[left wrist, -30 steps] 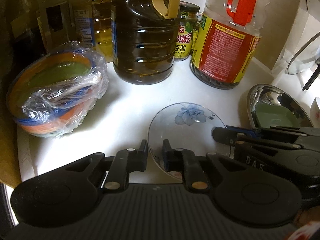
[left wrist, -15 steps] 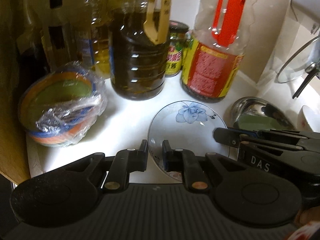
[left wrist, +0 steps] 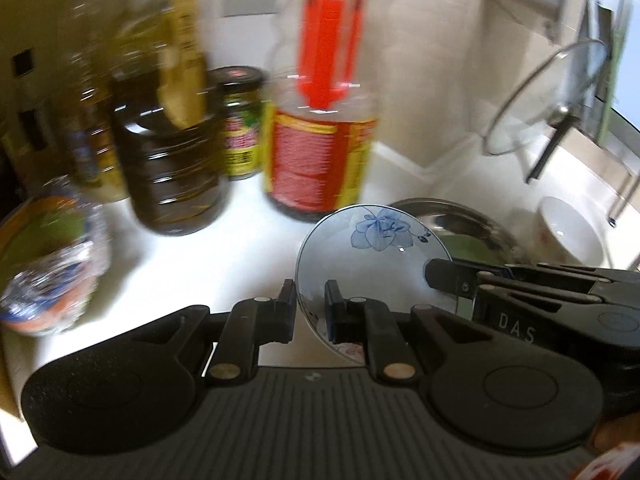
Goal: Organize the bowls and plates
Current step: 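Lift the saucer with the left gripper and carry it over the green plate, then lower the saucer onto the green plate and open the left gripper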
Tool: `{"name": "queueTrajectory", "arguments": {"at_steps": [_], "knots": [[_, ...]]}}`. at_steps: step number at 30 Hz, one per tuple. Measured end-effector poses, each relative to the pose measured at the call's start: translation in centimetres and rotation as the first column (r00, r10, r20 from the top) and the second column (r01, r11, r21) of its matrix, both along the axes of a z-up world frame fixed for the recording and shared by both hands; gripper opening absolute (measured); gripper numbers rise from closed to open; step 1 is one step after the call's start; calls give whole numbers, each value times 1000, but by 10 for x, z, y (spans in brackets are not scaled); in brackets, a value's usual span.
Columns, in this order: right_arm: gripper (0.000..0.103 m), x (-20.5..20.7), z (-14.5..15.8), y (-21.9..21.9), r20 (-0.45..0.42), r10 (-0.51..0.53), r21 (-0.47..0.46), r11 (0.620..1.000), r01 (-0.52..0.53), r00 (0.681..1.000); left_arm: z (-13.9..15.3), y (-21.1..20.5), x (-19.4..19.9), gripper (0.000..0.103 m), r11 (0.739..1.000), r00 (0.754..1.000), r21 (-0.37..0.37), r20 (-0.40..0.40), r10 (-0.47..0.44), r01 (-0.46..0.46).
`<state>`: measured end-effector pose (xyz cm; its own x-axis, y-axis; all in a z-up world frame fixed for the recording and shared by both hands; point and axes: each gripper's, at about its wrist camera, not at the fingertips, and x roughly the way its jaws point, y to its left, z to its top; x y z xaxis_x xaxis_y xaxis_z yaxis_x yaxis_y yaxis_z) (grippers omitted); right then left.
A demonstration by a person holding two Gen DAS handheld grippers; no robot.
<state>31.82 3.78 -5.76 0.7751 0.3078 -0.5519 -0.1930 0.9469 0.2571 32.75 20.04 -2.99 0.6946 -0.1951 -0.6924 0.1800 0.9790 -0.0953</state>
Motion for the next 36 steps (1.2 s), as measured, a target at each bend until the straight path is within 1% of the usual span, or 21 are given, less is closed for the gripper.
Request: {"name": "queueTrajectory", "arguments": {"at_steps": [6, 11, 14, 20, 27, 36], "knots": [[7, -8, -1, -33, -17, -100, -1, 995, 100, 995, -1, -35, 7, 13, 996, 996, -7, -6, -91, 91], [7, -9, -6, -52, -34, -158, -11, 987, 157, 987, -7, -58, 14, 13, 990, 990, -8, -21, -141, 141], [7, -7, -12, -63, -63, -184, -6, 983, 184, 981, -15, -69, 19, 13, 986, 986, -6, -38, -164, 164], [7, -2, -25, -75, -108, -218, -8, 976, 218, 970, -30, -82, 27, 13, 984, 980, -8, -79, -180, 180], [7, 10, -36, -78, -140, -227, -19, 974, 227, 964, -42, -87, 39, 13, 985, 978, -14, -116, -174, 173], [7, 22, -44, -79, -160, -235, -28, 972, 233, 959, -52, -91, 49, 13, 985, 975, -10, -141, -174, 174]]}}
